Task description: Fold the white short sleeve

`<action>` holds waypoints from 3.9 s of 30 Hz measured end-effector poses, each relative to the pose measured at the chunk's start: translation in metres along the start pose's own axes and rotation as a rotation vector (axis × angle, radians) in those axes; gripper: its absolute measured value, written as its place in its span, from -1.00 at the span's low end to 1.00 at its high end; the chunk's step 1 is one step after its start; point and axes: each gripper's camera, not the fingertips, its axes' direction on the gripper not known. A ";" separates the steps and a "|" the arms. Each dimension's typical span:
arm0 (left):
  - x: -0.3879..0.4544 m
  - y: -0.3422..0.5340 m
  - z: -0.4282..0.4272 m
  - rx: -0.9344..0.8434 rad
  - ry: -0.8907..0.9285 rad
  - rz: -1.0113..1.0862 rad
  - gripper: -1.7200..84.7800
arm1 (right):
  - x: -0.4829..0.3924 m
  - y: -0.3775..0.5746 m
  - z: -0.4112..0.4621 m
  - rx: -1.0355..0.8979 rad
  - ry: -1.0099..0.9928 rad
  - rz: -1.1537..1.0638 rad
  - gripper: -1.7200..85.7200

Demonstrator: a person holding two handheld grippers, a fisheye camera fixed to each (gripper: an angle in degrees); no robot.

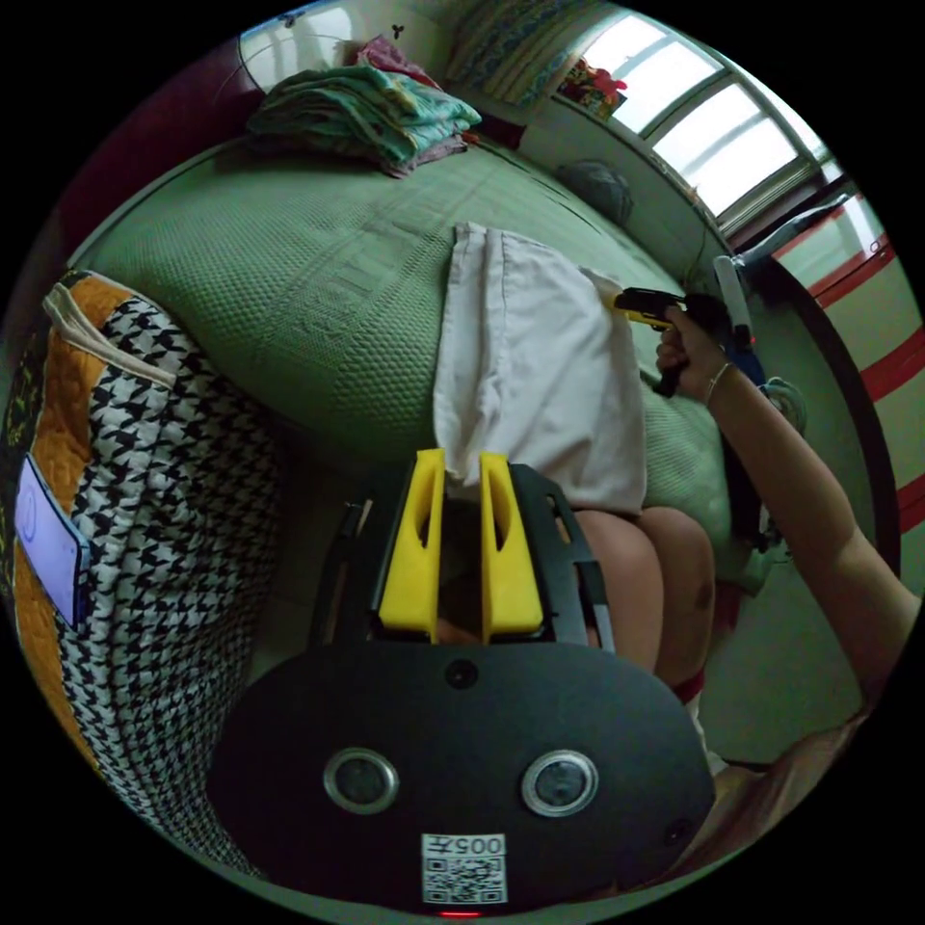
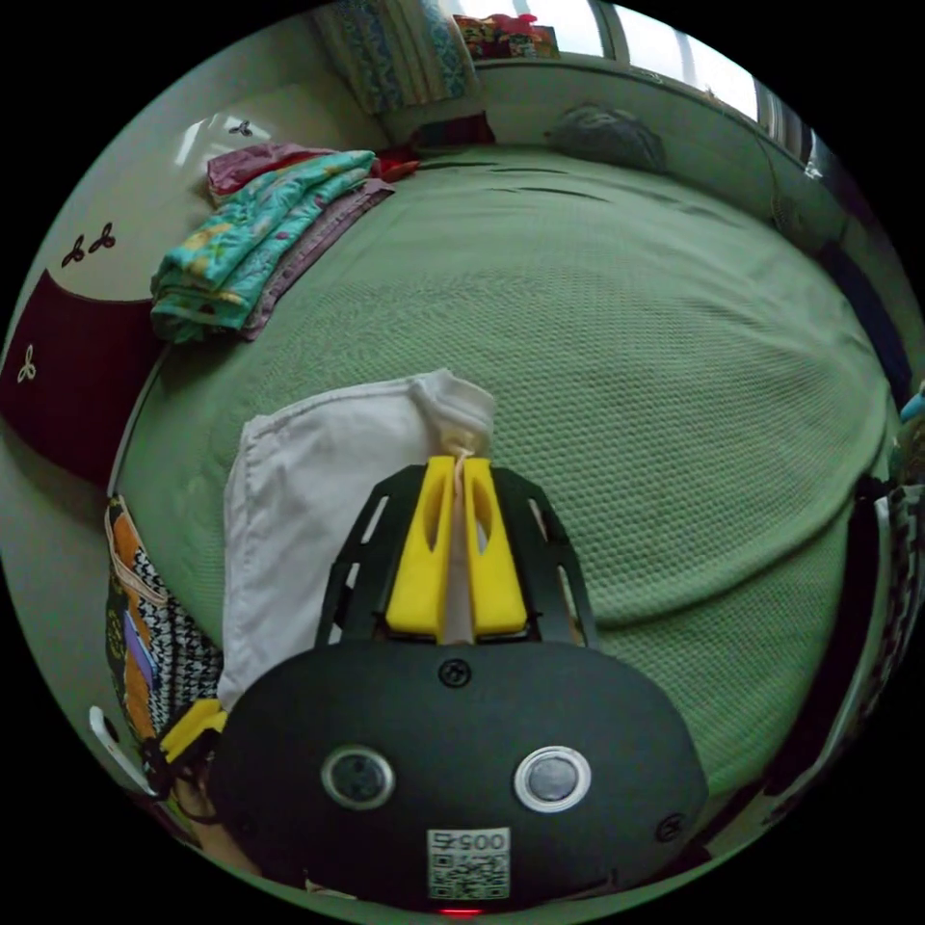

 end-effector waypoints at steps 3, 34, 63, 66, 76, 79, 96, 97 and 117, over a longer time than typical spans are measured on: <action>0.012 -0.011 0.002 -0.002 -0.018 0.042 -0.80 | 0.005 -0.013 -0.009 0.042 -0.002 -0.002 -0.99; 0.102 -0.112 0.009 0.000 0.039 0.271 -0.96 | -0.008 0.147 -0.027 -0.107 -0.003 -0.298 -0.95; 0.065 -0.096 0.089 -0.131 -0.042 0.120 -0.68 | -0.003 0.181 -0.009 -0.074 0.038 -0.249 -0.87; 0.068 -0.102 0.106 -0.161 -0.091 0.107 -0.68 | -0.001 0.184 -0.012 -0.066 0.031 -0.245 -0.86; 0.082 -0.107 0.113 -0.129 -0.232 0.158 -0.75 | 0.010 0.144 -0.050 0.192 0.010 -0.230 -0.70; 0.069 -0.114 0.111 -0.143 -0.165 0.119 -0.75 | 0.013 0.094 -0.036 0.172 0.038 -0.210 -0.66; 0.035 -0.153 0.095 -0.147 -0.014 0.134 -0.84 | -0.007 -0.002 0.015 0.131 0.075 -0.054 -0.94; 0.031 -0.156 0.092 -0.154 0.009 0.140 -0.85 | -0.012 0.000 0.005 0.158 0.089 -0.075 -0.96; -0.046 -0.249 -0.090 0.150 -0.180 0.137 -0.75 | -0.149 -0.067 -0.089 0.433 0.042 -0.248 -0.98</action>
